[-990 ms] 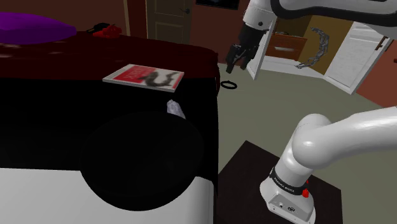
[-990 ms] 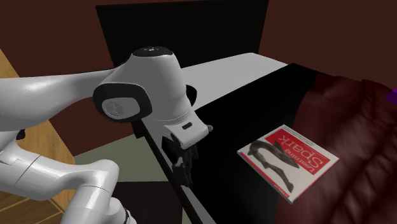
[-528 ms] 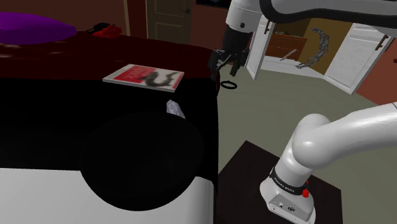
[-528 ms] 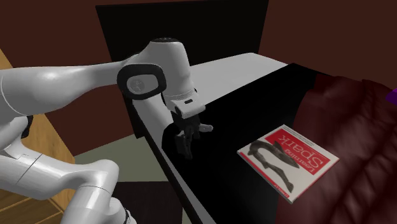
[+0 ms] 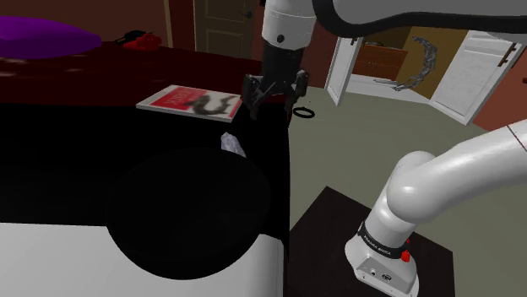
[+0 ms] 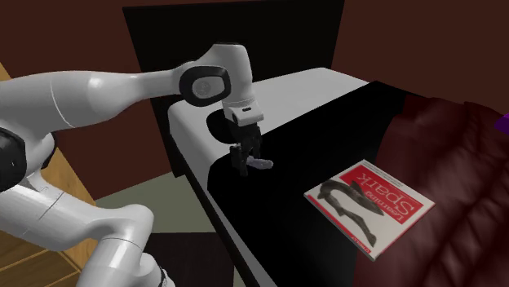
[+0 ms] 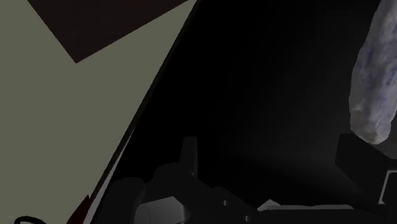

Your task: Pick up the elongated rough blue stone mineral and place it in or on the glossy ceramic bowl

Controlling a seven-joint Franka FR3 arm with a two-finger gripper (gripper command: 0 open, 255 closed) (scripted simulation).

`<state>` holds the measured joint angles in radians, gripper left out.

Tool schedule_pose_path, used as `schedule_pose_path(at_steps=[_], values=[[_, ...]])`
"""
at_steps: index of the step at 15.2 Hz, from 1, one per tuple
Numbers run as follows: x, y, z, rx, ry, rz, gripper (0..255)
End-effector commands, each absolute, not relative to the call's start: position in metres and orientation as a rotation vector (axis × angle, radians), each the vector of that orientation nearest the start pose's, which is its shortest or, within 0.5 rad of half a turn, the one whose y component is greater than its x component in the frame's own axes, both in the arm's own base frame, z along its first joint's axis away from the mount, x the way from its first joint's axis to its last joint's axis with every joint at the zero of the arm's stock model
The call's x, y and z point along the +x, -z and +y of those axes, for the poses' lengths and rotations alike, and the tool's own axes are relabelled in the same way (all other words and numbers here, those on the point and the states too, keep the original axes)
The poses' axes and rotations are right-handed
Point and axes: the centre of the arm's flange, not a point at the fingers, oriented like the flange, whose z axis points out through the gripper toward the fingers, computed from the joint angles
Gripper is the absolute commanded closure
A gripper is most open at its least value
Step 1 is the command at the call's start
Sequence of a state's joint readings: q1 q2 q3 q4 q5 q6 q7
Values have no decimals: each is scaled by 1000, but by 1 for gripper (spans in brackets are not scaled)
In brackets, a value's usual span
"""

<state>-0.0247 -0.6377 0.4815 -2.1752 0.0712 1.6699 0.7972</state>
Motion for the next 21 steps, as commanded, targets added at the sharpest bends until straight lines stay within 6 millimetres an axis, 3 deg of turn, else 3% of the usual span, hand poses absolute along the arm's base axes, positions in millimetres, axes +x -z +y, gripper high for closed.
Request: schedule_pose_path(at_steps=[1, 8, 16, 21], values=[[325, -598, 245, -3185, 286, 738, 0], [354, -582, 339, -3171, 264, 933, 0], [359, -543, 333, -3171, 264, 939, 0], [359, -543, 333, -3171, 264, 939, 0]])
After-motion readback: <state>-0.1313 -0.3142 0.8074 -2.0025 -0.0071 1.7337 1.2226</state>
